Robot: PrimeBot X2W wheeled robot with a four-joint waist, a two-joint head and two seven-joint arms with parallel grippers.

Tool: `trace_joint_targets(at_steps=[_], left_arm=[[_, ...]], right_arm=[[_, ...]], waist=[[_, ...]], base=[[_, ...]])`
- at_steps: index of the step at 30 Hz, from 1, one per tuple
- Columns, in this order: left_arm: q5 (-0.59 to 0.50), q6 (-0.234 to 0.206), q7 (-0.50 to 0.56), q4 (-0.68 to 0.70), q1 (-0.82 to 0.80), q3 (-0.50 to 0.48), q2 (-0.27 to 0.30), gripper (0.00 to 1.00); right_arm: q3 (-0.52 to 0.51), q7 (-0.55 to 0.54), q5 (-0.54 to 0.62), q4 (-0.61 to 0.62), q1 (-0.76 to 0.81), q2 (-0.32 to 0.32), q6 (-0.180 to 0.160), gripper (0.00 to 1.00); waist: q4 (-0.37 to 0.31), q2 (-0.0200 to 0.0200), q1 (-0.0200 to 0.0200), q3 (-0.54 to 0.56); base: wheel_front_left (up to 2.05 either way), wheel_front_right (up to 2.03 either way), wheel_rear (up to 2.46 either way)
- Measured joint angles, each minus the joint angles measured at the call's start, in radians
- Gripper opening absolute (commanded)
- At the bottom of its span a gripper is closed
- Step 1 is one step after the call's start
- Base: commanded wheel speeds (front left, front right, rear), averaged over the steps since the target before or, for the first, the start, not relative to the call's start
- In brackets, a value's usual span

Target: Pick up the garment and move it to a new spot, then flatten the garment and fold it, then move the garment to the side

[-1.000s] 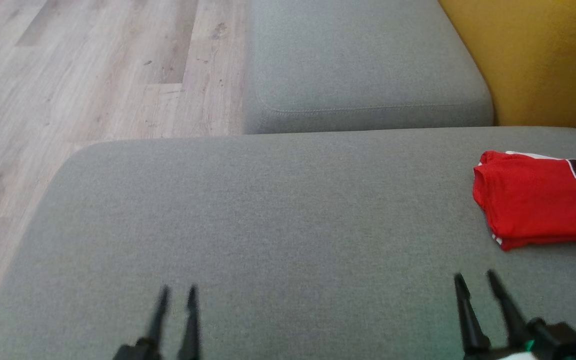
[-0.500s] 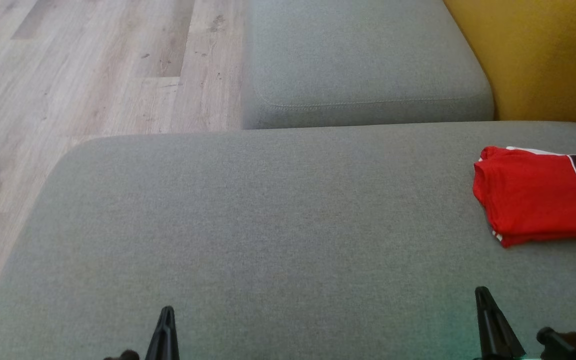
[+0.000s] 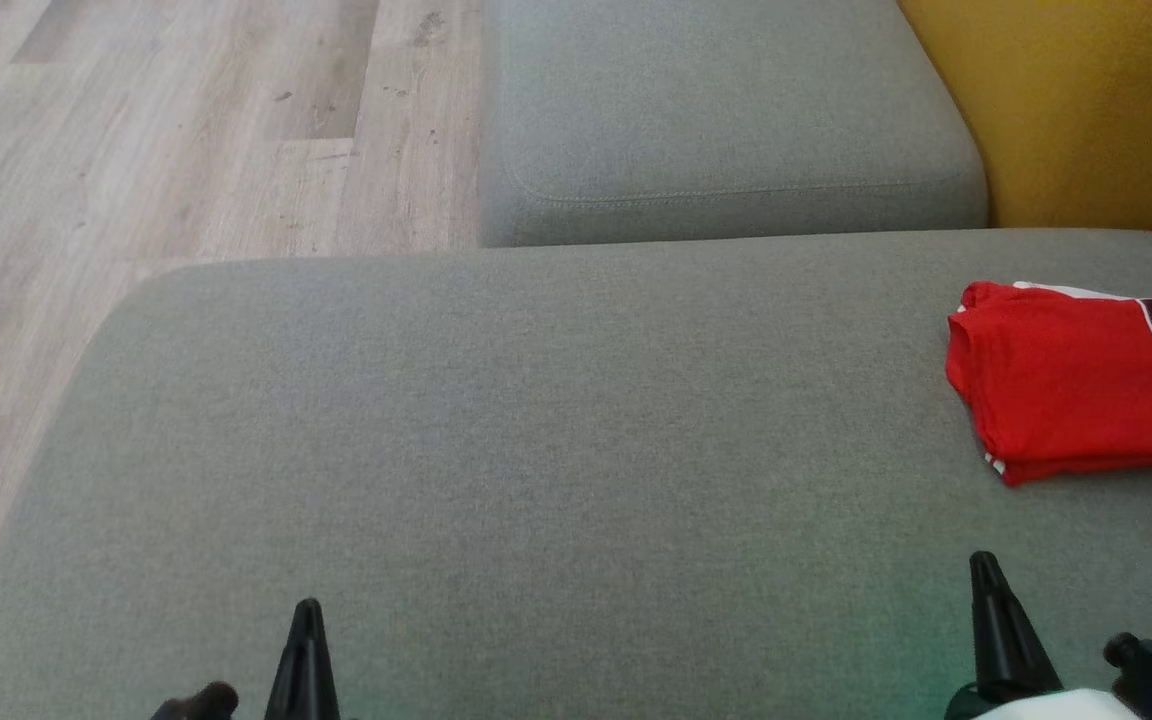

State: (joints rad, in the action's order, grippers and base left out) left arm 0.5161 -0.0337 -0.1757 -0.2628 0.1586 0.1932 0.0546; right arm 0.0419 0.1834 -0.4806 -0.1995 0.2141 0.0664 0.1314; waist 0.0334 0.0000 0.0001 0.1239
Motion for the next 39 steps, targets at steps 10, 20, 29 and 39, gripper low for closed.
trace_joint_targets(at_steps=[10, 20, 29, 39], left_arm=[[0.111, 0.016, 0.026, -0.001, -0.019, -0.021, 0.001, 0.00], [0.222, 0.034, 0.053, -0.002, -0.040, -0.041, 0.001, 0.00], [0.312, 0.044, 0.079, -0.004, -0.057, -0.067, 0.001, 0.00], [0.421, 0.061, 0.104, -0.006, -0.082, -0.097, 0.001, 0.00]], right_arm=[[-0.016, -0.026, -0.117, -0.009, -0.014, 0.000, 0.000, 0.00], [-0.027, -0.056, -0.233, -0.012, -0.043, 0.000, 0.000, 0.00], [-0.043, -0.078, -0.324, -0.020, -0.073, 0.000, 0.000, 0.00], [-0.055, -0.105, -0.439, -0.029, -0.084, 0.000, 0.000, 0.00]], waist=[[-0.003, 0.0000, 0.0000, -0.013], [-0.007, 0.0000, 0.0000, -0.026], [-0.010, 0.0000, 0.0000, -0.036], [-0.013, 0.0000, 0.0000, -0.049]], base=[[0.00, 0.00, 0.00], [0.00, 0.00, 0.00], [0.00, 0.00, 0.00], [0.00, 0.00, 0.00]])
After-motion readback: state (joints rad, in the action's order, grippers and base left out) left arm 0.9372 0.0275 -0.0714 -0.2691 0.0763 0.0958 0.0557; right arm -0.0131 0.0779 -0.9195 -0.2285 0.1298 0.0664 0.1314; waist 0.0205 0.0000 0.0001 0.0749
